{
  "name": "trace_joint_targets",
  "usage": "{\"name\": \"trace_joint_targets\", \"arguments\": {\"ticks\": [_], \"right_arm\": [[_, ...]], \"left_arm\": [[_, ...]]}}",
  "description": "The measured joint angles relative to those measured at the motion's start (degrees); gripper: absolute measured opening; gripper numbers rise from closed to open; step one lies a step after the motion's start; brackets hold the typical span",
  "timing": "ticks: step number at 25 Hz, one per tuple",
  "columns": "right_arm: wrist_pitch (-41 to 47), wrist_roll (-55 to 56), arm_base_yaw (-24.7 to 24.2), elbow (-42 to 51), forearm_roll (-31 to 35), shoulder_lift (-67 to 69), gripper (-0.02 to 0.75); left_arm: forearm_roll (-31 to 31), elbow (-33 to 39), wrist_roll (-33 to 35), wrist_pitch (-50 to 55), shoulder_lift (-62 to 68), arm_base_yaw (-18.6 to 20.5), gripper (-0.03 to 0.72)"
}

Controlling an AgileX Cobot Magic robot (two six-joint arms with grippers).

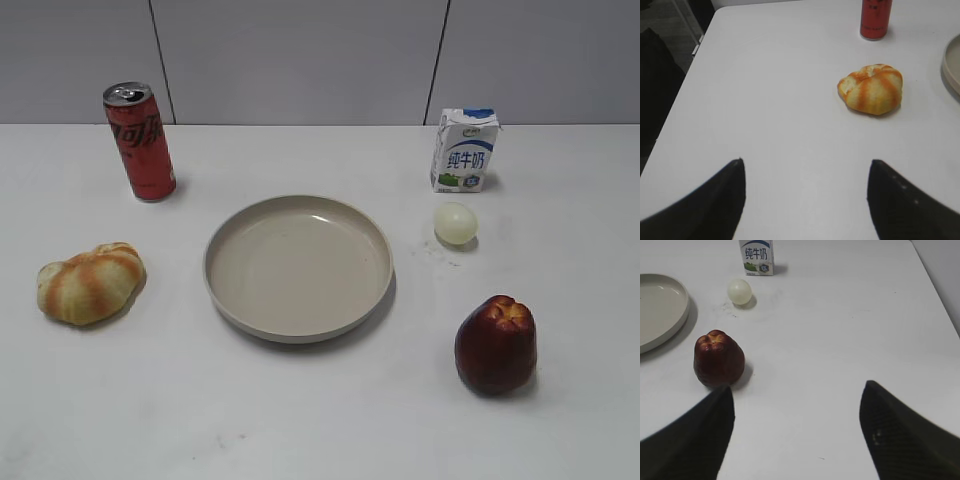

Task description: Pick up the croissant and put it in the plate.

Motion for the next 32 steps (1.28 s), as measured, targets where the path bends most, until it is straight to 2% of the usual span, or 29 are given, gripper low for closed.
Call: {"name": "trace_joint_targets", "arguments": {"ticks": [24, 32], "right_arm": [[0.0, 0.0, 0.0, 0.0, 0.0, 0.0, 0.589], [0.0, 0.0, 0.0, 0.0, 0.0, 0.0, 0.589]], "left_arm": [[-0.18, -0.12, 0.0, -0.62, 1.08, 0.0, 0.577], [-0.29, -1.76, 0.0, -11.65, 8.92, 0.0, 0.577]]}}
